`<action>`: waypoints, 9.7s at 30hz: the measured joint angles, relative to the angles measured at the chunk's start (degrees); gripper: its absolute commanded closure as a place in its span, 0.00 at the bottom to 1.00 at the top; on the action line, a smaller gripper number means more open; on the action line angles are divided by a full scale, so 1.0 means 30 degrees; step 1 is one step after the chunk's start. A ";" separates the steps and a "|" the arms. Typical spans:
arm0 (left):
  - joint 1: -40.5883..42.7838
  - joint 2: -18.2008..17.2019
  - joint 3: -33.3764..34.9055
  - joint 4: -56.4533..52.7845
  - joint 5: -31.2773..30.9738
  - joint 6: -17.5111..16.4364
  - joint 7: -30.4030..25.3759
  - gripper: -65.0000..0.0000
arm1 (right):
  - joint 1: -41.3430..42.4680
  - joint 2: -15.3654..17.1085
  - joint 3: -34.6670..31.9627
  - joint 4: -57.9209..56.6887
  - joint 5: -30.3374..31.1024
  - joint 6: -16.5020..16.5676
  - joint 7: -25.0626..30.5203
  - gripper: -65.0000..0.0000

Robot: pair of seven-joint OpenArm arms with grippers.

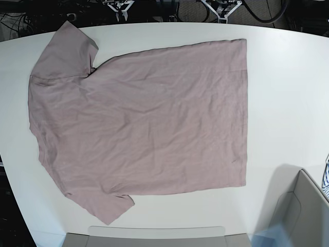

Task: Fold the T-shirt properly
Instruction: 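Move both grippers from rest toward the shirt's shoulder corners, then grasp the shirt's shoulder corners with the left and right grippers, then lift the shoulder edge and fold it over toward the hem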

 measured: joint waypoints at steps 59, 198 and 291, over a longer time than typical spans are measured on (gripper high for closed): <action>0.4189 -0.0270 -0.2025 0.5166 -0.0066 -0.0058 0.2237 1.00 | -0.5763 0.2142 -0.0102 0.7468 0.0000 0.0015 -0.0219 1.00; 0.9544 -0.3126 -0.5960 3.0563 -1.5912 -0.2586 1.9008 0.62 | -0.9661 0.5370 1.3821 2.7248 2.2418 0.5472 -1.7340 0.65; -0.0328 -0.3701 -0.8750 2.9638 -1.5052 -0.2018 2.4851 1.00 | -0.0357 0.5850 0.9398 3.1846 0.9697 0.4401 -1.8731 1.00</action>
